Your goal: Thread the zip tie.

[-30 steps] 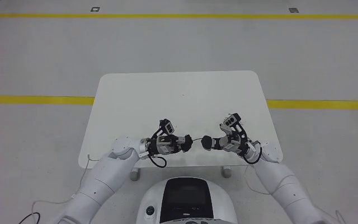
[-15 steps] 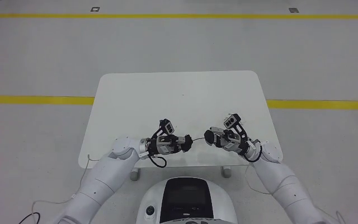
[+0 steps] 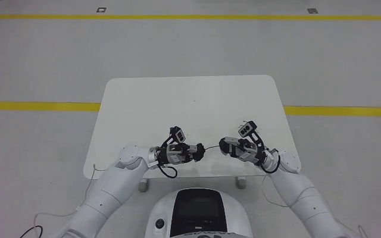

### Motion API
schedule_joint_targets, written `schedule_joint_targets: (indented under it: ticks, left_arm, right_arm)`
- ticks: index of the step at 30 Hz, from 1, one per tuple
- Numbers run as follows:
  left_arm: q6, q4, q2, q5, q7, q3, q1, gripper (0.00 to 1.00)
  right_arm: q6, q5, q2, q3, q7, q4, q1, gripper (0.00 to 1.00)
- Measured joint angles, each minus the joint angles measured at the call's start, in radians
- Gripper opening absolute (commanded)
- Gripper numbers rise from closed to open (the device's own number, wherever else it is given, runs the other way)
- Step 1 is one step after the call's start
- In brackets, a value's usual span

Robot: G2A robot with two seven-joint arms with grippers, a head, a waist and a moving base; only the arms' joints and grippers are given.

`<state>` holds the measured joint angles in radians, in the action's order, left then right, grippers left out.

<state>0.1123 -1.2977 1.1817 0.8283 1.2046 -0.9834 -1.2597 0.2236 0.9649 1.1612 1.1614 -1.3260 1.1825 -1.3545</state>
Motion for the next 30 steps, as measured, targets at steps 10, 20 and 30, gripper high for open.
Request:
schedule_joint_targets:
  ticks: [10,20,30]
  left_arm:
    - [0.0,0.0,0.0,0.0,0.0,0.0,0.0,0.0]
    - [0.0,0.0,0.0,0.0,0.0,0.0,0.0,0.0]
    - [0.0,0.0,0.0,0.0,0.0,0.0,0.0,0.88]
  right_arm:
    - [-0.008,-0.032,-0.004,0.015,-0.016,0.01,-0.006,0.12]
    - [-0.013,-0.046,-0.006,0.027,-0.02,0.023,-0.014,0.03]
    - [-0.008,-0.056,-0.007,0.036,-0.016,0.033,-0.021,0.0]
